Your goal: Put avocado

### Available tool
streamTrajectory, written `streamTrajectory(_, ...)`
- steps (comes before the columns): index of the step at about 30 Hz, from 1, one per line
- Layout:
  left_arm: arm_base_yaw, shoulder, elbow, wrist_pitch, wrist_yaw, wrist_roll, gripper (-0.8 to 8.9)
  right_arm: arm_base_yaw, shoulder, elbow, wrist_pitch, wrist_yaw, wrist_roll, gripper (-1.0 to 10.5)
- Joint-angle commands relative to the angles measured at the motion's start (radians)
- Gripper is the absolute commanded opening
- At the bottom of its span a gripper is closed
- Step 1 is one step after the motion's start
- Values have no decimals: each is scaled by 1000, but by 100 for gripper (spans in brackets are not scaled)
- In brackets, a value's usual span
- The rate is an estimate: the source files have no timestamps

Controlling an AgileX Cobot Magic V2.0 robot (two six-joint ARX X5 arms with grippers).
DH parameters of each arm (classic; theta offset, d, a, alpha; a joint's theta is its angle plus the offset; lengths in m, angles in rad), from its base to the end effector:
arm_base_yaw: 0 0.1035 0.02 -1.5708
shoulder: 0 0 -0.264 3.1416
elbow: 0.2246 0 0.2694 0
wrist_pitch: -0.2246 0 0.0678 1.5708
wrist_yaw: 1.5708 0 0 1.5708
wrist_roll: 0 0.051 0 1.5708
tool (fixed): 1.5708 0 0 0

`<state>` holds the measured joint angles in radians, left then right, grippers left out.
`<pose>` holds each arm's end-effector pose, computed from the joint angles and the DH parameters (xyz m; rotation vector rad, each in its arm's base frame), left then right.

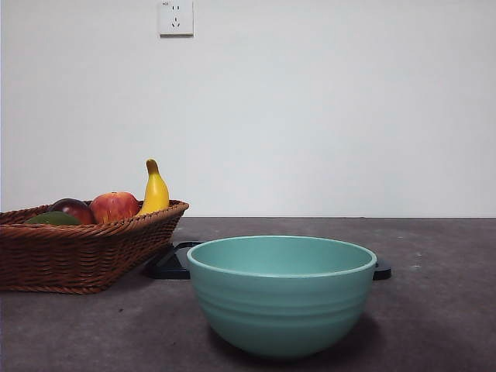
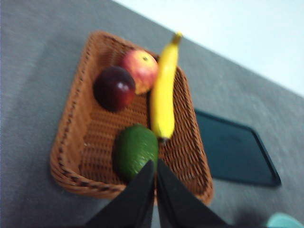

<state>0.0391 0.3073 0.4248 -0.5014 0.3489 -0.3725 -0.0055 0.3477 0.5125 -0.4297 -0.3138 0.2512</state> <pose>0.1300 -0.0124 0.2304 -0.4394 0.4318 -0.2325 0.1334 0.0150 0.2653 0.2901 0.2999 0.2721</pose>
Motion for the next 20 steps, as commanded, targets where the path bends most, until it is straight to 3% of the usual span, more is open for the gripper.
streamTrajectory(1, -2, 82, 81, -45, 46, 108, 9, 11, 102, 97, -76, -63, -83, 7)
streamTrajectory(8, -34, 304, 257, -193, 170, 231, 9, 88, 345, 326, -302, -196, -196, 8)
streamTrajectory(15, -125, 451, 455, -419, 208, 360, 9, 300, 544, 483, -478, -203, -296, 7)
streamTrajectory(20, -172, 455, 491, -499, 209, 390, 9, 419, 591, 488, -506, -202, -320, 7)
